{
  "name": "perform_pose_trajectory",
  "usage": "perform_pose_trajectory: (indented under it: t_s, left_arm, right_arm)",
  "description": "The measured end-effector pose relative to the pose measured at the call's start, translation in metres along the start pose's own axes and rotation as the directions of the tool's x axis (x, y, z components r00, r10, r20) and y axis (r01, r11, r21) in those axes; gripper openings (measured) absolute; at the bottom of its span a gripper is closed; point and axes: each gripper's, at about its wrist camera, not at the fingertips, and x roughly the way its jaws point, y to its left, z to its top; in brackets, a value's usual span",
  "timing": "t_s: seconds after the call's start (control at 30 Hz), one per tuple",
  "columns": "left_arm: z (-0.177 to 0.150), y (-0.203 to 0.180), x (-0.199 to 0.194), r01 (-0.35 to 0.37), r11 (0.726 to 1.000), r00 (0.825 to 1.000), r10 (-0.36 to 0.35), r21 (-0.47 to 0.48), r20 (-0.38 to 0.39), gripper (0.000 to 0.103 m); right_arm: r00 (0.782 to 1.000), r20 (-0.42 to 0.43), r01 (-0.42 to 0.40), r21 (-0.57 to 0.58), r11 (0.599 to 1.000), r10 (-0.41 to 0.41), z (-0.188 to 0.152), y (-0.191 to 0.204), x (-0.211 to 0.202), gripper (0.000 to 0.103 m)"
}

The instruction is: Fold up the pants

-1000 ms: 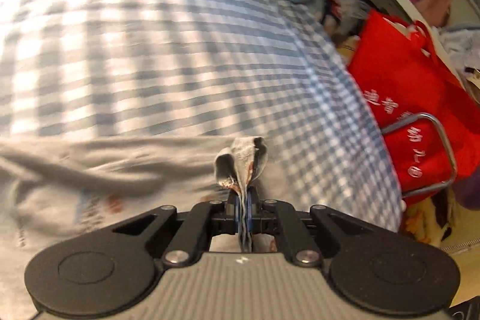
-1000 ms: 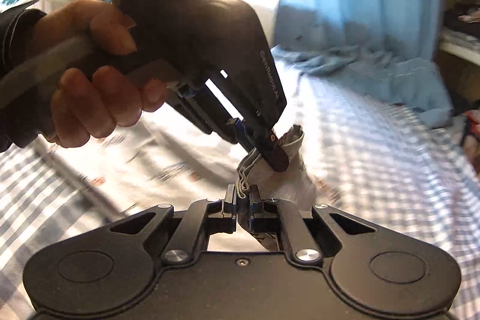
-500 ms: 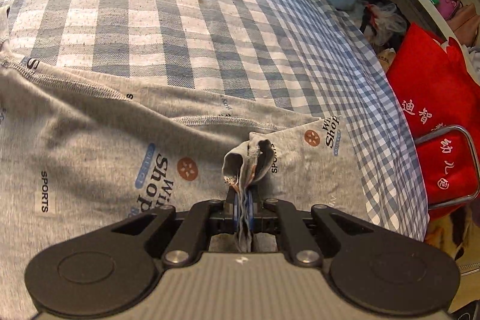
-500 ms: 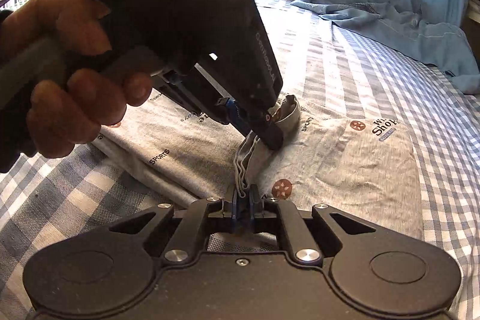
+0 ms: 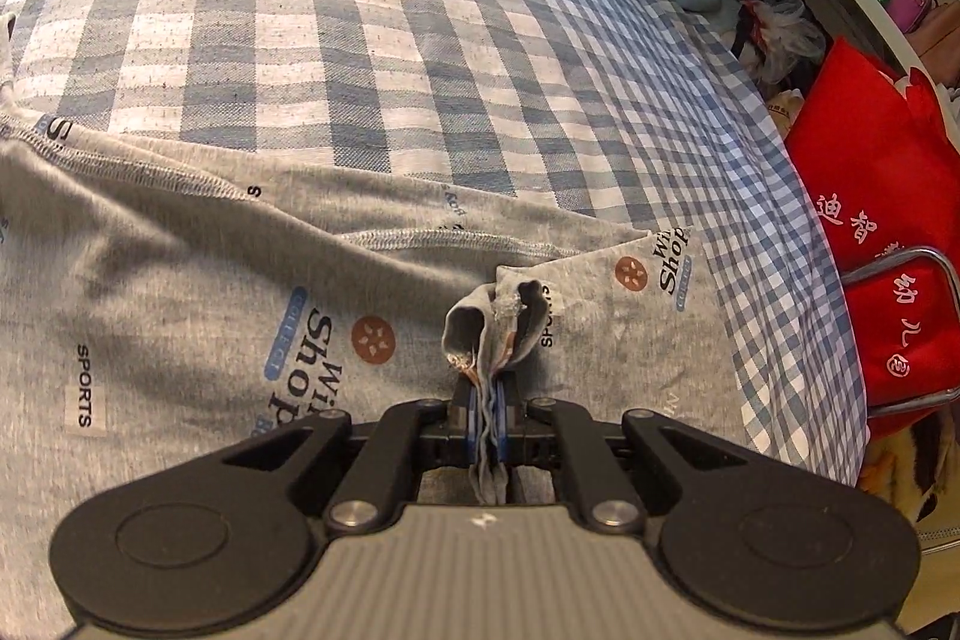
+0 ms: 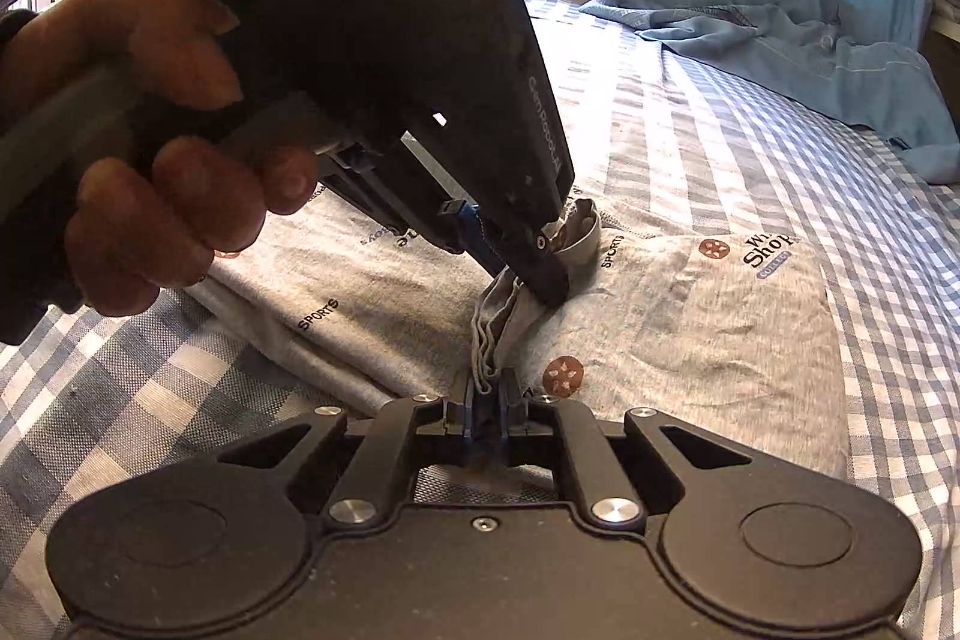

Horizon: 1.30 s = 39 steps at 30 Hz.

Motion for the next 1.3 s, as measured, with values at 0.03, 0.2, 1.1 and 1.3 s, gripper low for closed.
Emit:
perform_pose_trajectory:
  t_s: [0.03,0.2,1.1,1.3]
  left_arm:
    - [0.0,0.0,0.0,0.0,1.0,1.0,0.0,-0.002,0.0,0.006]
    - [0.001,-0.004,-0.006,0.009,1.0,1.0,-0.009,-0.004,0.007,0.005]
    - [0.015,0.128,-0.154,0.001,0.998,1.0,0.001,-0.065,0.031,0.004]
    - [0.01,0.158,-0.154,-0.029,0.998,0.999,0.03,-0.049,0.032,0.004]
  right_arm:
    - [1.0,0.001,-0.001,0.001,1.0,0.001,0.0,0.0,0.0,0.008]
    - [1.0,0.008,0.005,0.001,1.0,-0.005,0.001,0.0,-0.002,0.008]
    - [0.963,0.127,-0.23,-0.065,0.971,0.237,0.097,0.123,-0.006,0.009]
    - [0.957,0.097,-0.266,-0.078,0.961,0.273,0.099,0.148,0.012,0.01]
